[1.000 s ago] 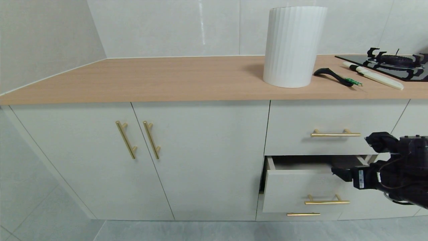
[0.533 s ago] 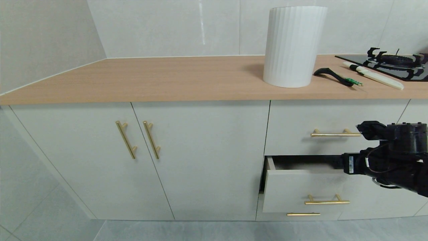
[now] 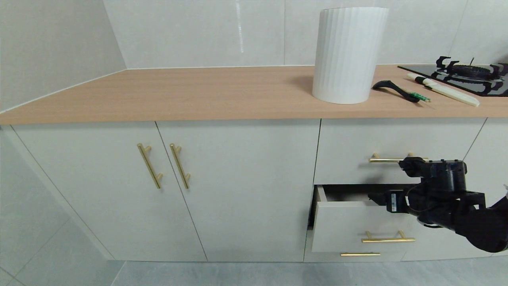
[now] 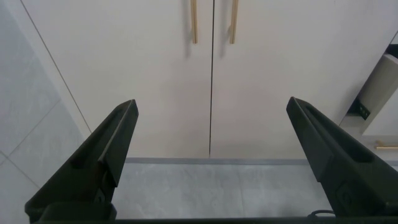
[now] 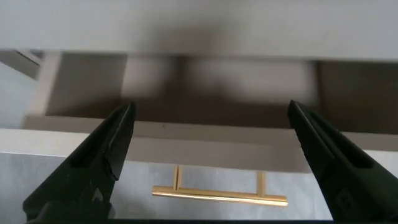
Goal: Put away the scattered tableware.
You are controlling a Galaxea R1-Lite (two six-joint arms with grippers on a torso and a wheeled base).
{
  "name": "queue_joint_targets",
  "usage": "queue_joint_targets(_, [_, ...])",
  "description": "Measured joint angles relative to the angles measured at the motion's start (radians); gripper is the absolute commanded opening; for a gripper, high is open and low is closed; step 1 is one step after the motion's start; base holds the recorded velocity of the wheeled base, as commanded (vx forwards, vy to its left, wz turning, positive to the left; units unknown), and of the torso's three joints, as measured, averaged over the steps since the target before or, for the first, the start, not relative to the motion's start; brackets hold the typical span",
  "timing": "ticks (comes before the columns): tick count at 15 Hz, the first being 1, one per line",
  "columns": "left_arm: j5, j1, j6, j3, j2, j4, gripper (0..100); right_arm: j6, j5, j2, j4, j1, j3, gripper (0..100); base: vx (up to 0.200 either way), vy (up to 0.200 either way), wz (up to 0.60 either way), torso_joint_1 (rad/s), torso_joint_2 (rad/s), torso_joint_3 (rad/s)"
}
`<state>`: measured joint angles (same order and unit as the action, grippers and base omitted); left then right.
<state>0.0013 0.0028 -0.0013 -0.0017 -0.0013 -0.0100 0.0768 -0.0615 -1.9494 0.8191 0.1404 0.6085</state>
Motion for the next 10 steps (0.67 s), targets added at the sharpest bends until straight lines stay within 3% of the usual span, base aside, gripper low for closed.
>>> queue_joint_targets(10, [0.0,0.0,0.0,0.0,0.0,0.0,100,-0.004,-0.053,-0.047,-0.019,0.0,0.001,100,0.0,0.0,0.0,0.0,0.0,0.0])
